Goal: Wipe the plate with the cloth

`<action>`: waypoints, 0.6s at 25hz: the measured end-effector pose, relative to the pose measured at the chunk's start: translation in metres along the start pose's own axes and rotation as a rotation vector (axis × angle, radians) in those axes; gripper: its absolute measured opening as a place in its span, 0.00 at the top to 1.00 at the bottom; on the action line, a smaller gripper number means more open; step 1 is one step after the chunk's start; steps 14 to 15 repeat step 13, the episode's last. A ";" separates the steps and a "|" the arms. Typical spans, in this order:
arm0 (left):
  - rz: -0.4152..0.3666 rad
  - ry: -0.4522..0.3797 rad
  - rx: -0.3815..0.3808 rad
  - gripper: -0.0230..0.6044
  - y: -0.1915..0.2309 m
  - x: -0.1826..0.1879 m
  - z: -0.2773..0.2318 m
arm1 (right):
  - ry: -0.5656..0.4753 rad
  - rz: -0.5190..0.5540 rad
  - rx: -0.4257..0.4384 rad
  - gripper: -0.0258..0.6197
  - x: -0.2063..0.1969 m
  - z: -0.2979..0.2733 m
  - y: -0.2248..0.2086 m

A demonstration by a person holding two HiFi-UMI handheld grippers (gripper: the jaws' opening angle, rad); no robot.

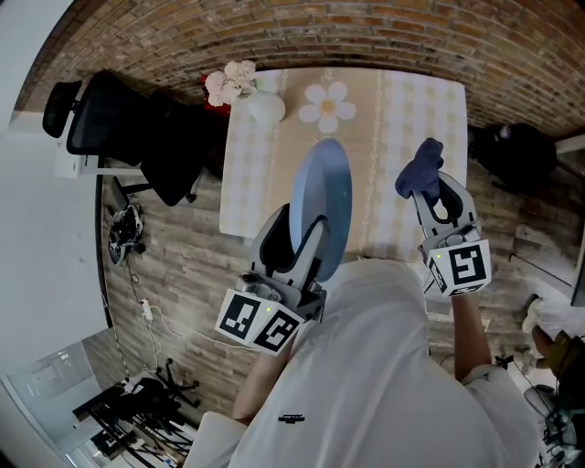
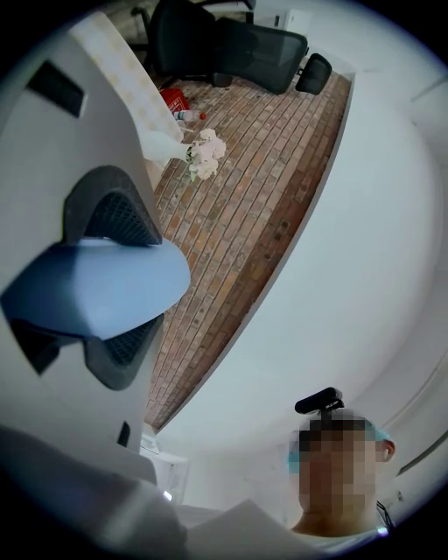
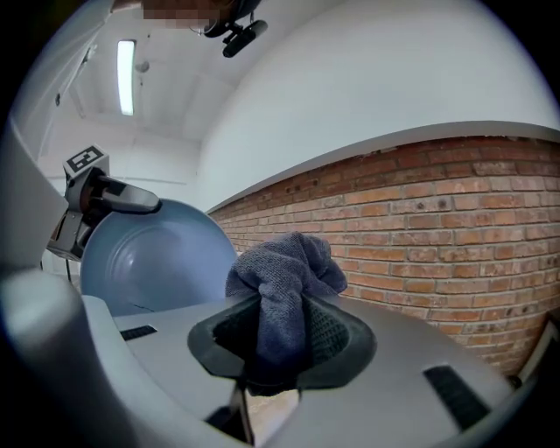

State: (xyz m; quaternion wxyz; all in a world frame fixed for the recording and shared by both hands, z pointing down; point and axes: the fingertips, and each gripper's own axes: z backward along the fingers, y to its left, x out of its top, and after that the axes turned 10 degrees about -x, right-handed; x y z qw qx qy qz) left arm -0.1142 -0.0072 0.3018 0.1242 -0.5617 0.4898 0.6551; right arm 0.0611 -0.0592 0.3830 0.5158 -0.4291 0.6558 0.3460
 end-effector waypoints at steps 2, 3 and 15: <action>0.001 -0.003 0.002 0.57 0.001 0.000 0.002 | 0.008 -0.017 -0.005 0.77 -0.002 0.001 0.001; 0.002 -0.004 0.002 0.57 0.001 0.000 0.003 | 0.011 -0.024 -0.009 0.77 -0.002 0.002 0.001; 0.019 -0.008 -0.016 0.57 -0.010 -0.004 0.005 | 0.060 -0.031 0.002 0.77 -0.017 0.007 -0.002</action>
